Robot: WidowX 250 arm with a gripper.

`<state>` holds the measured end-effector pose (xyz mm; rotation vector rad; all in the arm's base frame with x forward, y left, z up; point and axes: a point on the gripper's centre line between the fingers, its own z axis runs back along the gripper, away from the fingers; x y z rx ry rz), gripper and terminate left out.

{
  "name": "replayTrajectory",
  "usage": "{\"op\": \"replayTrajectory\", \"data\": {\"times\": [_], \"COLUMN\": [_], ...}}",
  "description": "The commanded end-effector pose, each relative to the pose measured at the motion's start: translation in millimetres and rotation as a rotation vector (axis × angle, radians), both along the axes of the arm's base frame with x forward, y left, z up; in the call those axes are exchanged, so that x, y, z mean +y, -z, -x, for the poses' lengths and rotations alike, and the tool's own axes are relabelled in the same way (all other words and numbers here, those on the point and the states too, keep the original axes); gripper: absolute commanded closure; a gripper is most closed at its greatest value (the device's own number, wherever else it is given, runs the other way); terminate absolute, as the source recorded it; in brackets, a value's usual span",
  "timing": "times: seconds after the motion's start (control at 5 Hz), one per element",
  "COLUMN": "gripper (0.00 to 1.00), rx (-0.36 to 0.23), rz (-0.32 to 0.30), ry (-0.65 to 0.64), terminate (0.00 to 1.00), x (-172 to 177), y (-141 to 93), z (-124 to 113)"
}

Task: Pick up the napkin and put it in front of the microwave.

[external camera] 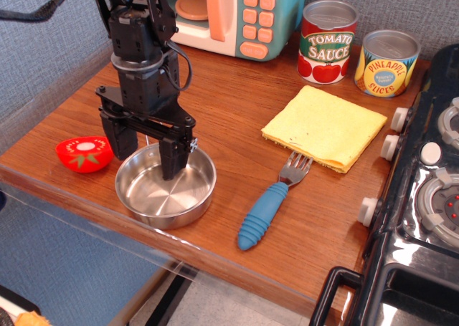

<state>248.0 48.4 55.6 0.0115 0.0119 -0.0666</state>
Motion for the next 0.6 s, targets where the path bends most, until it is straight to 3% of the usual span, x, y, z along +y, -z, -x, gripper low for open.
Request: {"op": "replayTrajectory", "data": {"times": [0.0, 0.4], "gripper": [0.0, 0.0], "rx": [0.0, -0.073], "rz": [0.0, 0.043], "ry": [0.0, 0.018], "terminate": [0.0, 0.0], "x": [0.0, -35.7], "y": [0.0, -27.6], "z": [0.0, -41.4]}}
